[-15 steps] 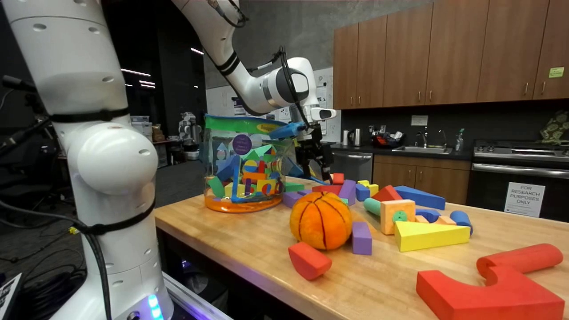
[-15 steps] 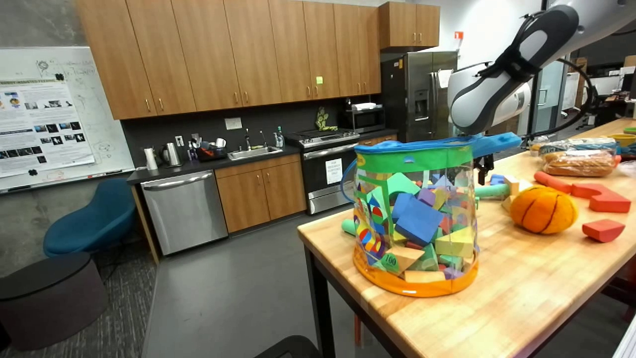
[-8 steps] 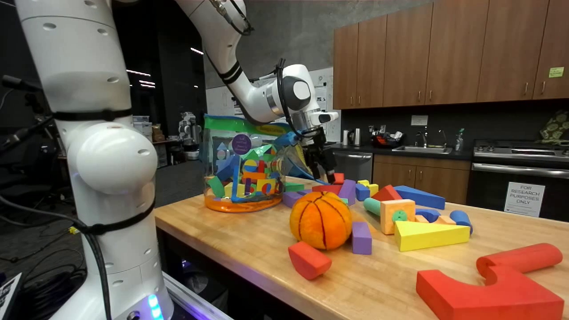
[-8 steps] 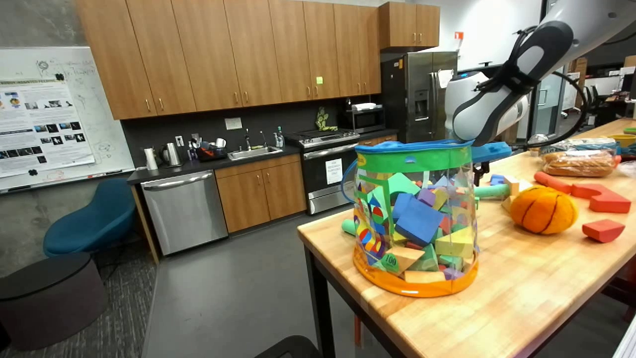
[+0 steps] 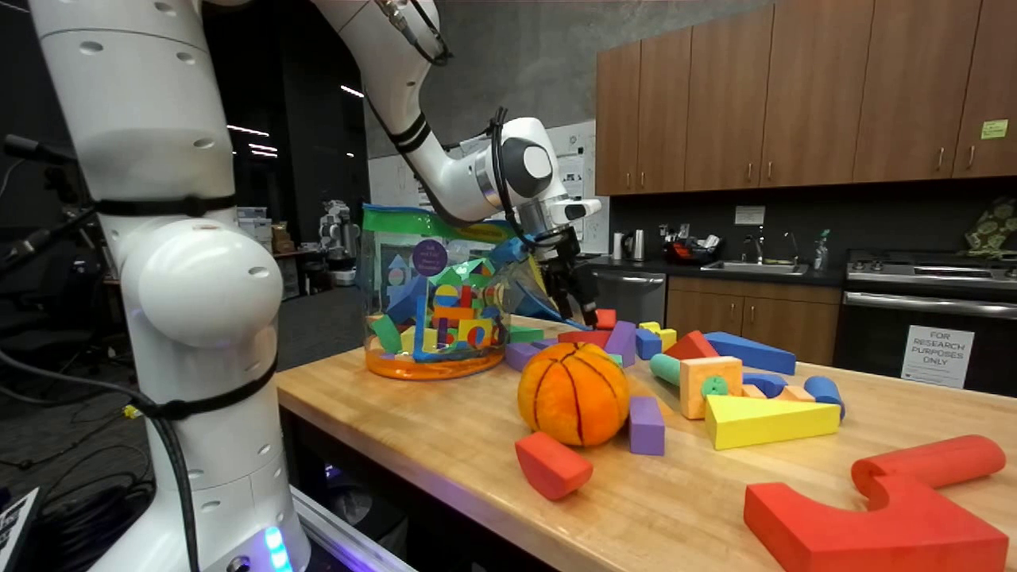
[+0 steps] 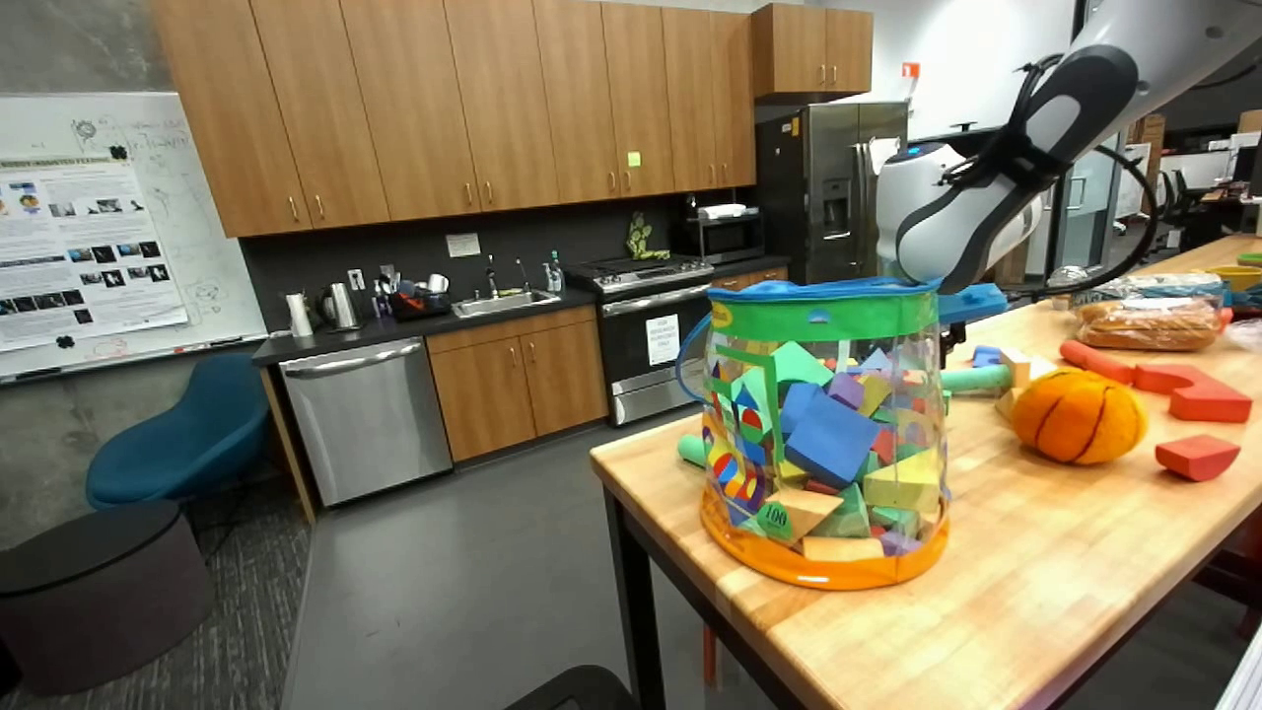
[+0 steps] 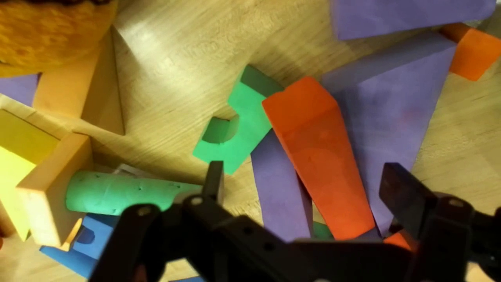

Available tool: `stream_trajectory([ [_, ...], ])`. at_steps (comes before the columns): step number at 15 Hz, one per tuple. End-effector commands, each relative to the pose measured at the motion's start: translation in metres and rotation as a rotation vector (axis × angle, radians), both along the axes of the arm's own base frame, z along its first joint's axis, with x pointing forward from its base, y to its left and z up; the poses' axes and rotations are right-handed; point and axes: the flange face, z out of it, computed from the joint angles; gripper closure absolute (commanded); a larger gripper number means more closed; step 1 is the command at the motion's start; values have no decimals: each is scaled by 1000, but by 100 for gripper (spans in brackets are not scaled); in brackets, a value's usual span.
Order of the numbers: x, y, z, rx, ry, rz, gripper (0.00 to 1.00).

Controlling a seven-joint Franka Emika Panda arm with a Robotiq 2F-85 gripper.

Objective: Take the green cylinder out of the bag and put the blue block in the bag.

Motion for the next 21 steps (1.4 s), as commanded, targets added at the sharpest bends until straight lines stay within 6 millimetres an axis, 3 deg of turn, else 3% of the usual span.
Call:
stream_trajectory([
  [1,6,6,-5,-27,1,-13,0],
  [6,10,10,-19,-21,24,9,0],
  [13,5,5,-17,-26,30,13,0],
  [17,11,-3,-2,-50,9,10,0],
  [21,20,-5,-4,-43,19,22,0],
])
